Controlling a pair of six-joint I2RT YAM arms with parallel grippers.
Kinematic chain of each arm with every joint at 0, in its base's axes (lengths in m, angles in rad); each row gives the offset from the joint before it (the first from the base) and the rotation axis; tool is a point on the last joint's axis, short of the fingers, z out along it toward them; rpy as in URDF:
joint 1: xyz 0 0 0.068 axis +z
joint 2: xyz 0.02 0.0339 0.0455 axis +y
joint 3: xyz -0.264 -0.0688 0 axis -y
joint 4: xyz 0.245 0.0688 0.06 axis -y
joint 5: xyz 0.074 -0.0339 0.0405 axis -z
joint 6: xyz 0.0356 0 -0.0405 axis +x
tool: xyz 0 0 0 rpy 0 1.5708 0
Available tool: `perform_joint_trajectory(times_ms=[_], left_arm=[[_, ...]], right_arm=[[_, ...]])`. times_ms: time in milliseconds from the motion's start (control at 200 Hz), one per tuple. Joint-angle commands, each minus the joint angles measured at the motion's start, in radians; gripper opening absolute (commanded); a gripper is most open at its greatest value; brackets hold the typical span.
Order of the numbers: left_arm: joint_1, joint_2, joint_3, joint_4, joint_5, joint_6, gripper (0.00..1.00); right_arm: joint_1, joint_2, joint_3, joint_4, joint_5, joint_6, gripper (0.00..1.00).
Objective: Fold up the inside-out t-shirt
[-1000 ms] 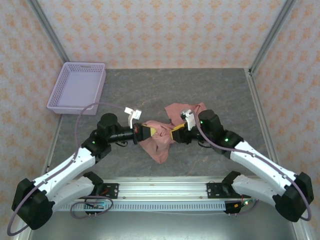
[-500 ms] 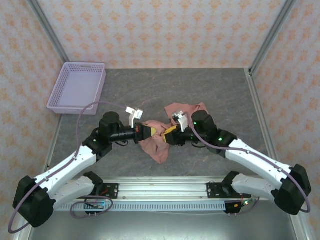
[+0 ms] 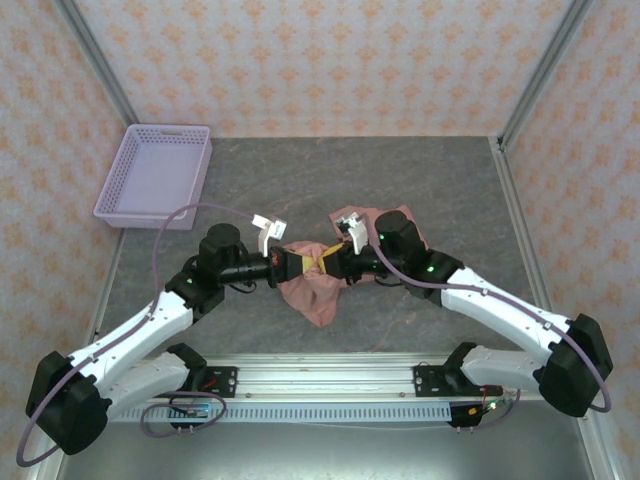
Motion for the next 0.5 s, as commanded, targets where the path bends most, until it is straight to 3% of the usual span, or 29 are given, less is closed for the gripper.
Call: perform_joint_trajectory(times_ms=[0, 175, 315, 495], left_arm=[[-0.004, -0.01, 0.032, -0.012, -0.027, 0.033, 0.0], [-0.005, -0.017, 0.044, -0.082, -0.123, 0.069, 0.0], [-0.005, -0.011, 0.071, -0.179, -0.266, 0.101, 0.2], [-0.044, -0.043, 0.09, -0.236, -0.353, 0.121, 0.45]], right_arm=[[0.0, -0.01, 0.032, 0.012, -0.014, -0.02, 0.03], [-0.047, -0.075, 0.025, 0.006, -0.061, 0.021, 0.0], [-0.088, -0.085, 0.009, 0.116, -0.181, 0.148, 0.0], [-0.108, -0.06, 0.0, 0.22, -0.214, 0.259, 0.0]])
